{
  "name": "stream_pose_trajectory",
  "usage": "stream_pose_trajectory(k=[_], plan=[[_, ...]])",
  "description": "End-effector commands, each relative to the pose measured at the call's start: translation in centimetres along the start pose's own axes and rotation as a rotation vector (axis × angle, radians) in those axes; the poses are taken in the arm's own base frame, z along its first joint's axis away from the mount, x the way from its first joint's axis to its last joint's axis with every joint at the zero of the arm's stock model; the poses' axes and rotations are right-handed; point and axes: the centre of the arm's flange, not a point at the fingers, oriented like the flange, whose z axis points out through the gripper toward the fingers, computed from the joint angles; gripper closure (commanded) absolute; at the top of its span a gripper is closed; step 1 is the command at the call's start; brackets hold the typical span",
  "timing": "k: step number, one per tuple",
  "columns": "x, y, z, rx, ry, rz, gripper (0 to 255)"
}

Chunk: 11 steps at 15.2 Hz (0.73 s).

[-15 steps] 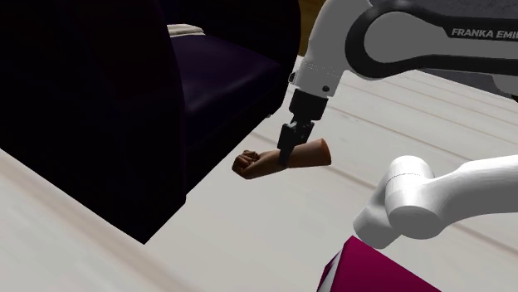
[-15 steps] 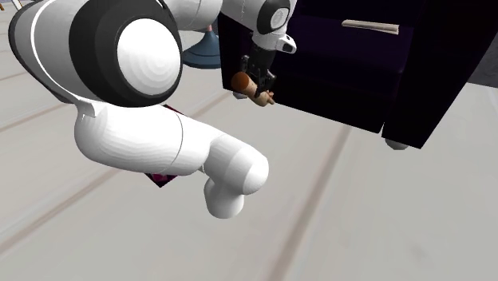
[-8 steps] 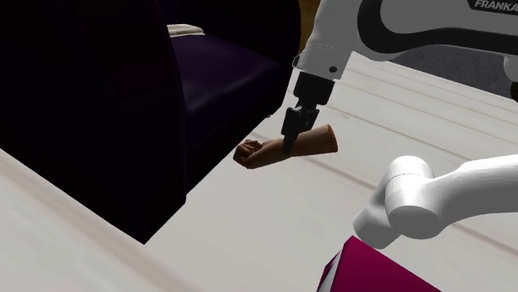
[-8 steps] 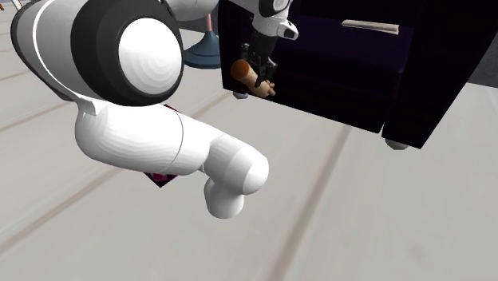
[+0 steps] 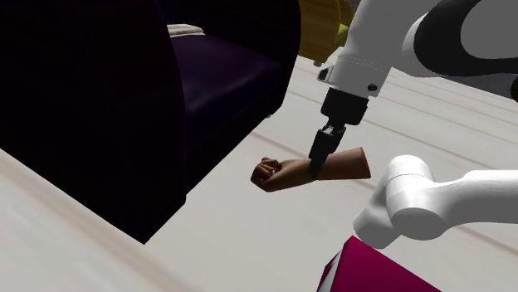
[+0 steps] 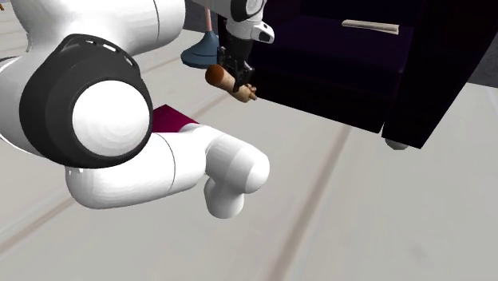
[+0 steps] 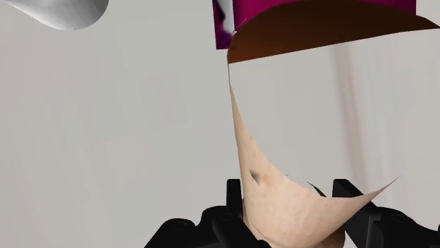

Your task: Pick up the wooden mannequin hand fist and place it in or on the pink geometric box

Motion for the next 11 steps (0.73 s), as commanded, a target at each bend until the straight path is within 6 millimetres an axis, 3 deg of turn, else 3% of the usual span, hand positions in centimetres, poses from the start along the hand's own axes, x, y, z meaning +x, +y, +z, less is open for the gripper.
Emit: stream_pose_trajectory(k=[1, 11], plan=[[-2.5, -0.8, 0.1, 0.001, 0.001, 0.001, 255], [-14.8, -4.7, 2.7, 0.001, 0.001, 0.001, 255]])
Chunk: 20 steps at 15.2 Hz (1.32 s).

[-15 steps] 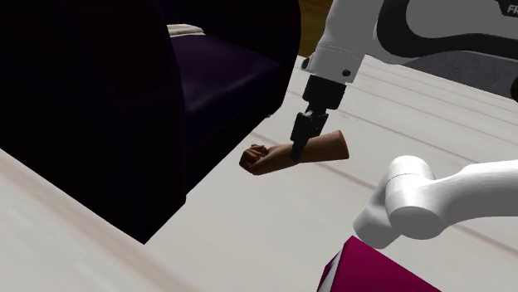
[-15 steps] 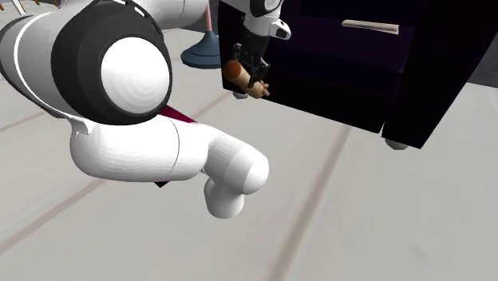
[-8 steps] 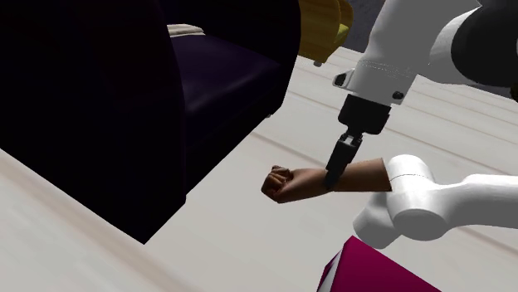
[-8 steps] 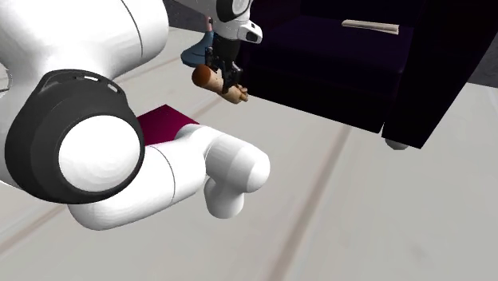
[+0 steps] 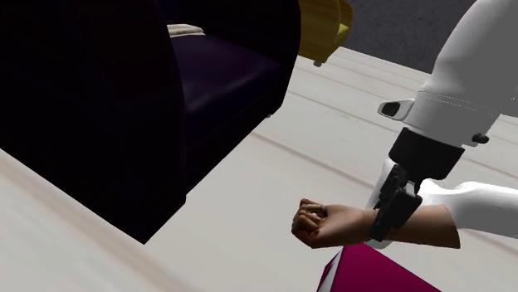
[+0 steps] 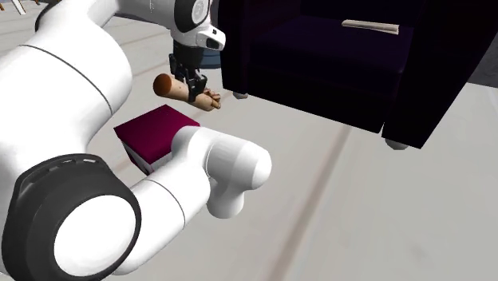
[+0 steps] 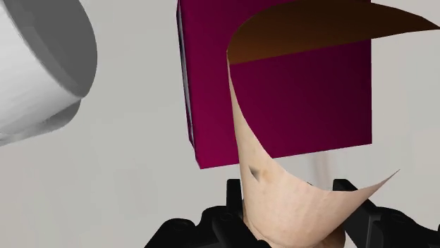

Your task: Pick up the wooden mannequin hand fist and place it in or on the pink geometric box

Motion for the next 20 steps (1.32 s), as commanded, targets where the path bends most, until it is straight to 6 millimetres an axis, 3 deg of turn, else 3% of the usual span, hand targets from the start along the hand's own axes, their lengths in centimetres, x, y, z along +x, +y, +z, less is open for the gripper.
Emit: stream_pose_trajectory(k=[1, 9, 20], plan=[[-2.5, -0.8, 0.6, 0.001, -0.001, 0.001, 255], [-12.3, -3.8, 2.7, 0.001, -0.001, 0.001, 255], [-11.7, -2.2, 8.7, 0.001, -0.001, 0.001, 255]])
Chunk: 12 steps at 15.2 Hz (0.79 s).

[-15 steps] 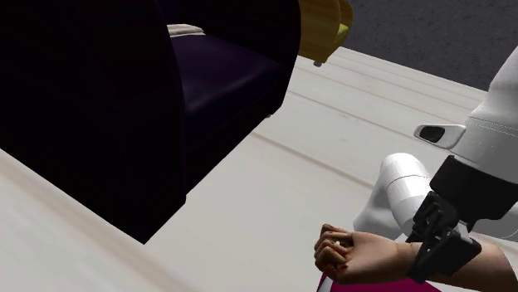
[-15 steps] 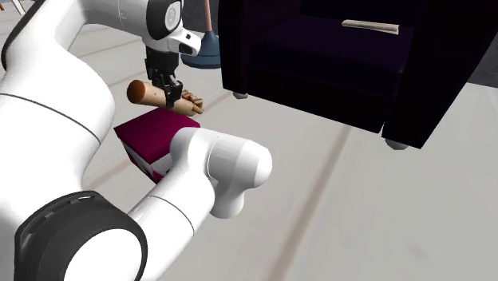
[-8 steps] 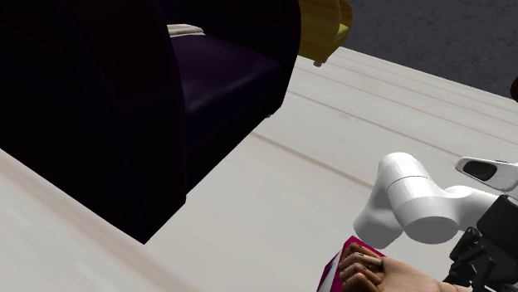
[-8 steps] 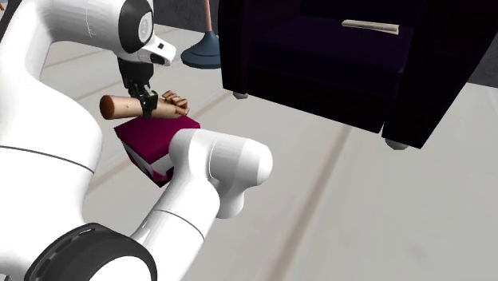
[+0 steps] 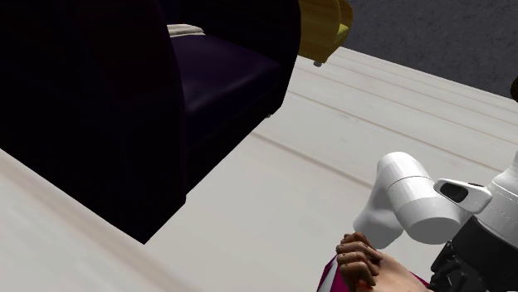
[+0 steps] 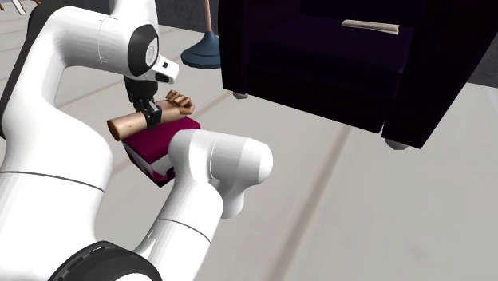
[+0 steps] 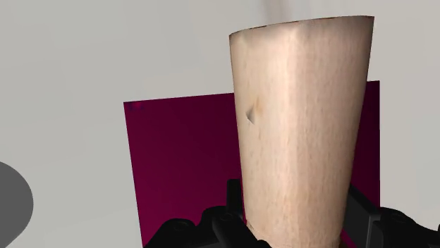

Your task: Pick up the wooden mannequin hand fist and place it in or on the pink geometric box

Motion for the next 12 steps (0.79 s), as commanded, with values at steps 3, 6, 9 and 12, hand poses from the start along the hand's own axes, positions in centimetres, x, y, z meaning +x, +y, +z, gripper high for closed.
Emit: stream_pose_trajectory(k=[3, 6, 9, 12], plan=[[0.07, 0.16, 0.87, 0.000, 0.001, 0.001, 255], [0.07, 0.16, 0.87, 0.000, 0.001, 0.001, 255], [0.07, 0.16, 0.87, 0.000, 0.001, 0.001, 0], [0.07, 0.16, 0.87, 0.000, 0.001, 0.001, 0]])
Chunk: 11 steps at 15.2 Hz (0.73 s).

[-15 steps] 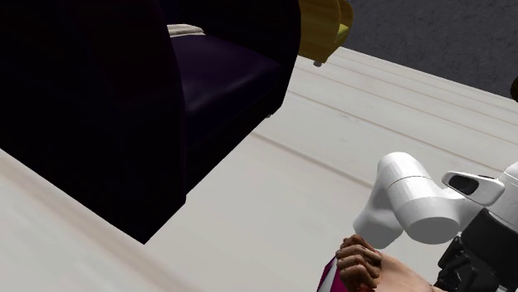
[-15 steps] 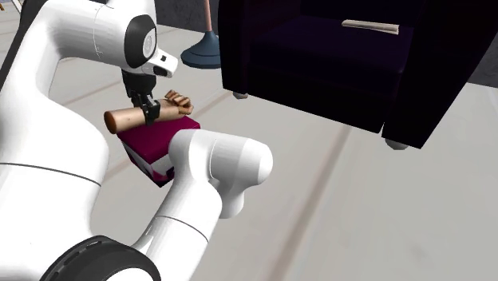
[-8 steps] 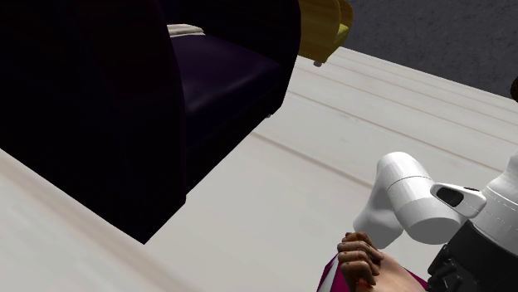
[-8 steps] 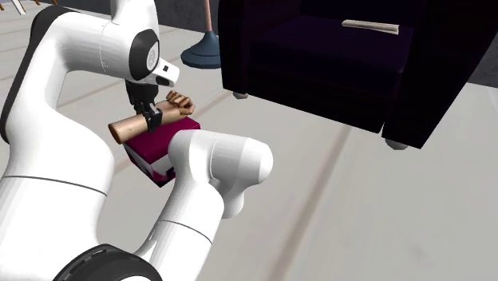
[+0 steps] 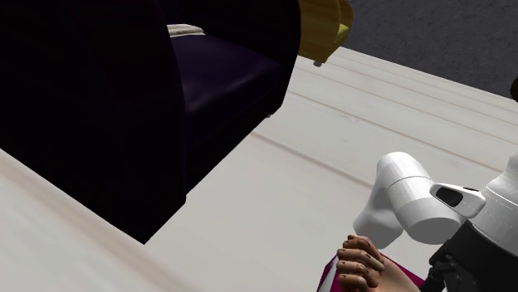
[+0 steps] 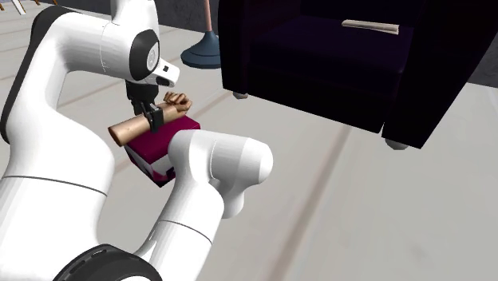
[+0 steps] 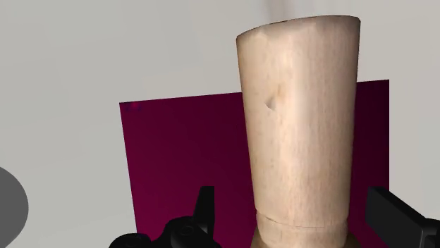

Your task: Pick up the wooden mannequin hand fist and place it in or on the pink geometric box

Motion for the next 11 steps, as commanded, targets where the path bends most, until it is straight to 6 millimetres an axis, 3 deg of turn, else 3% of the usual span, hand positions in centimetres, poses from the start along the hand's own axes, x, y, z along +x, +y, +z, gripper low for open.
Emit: stream_pose_trajectory(k=[1, 2, 6, 11], plan=[[0.0, 0.0, 0.0, 0.000, 0.000, 0.000, 0], [0.0, 0.0, 0.0, 0.000, 0.000, 0.000, 0], [0.0, 0.0, -5.0, 0.000, 0.000, 0.000, 0], [0.0, 0.0, -5.0, 0.000, 0.000, 0.000, 0]])
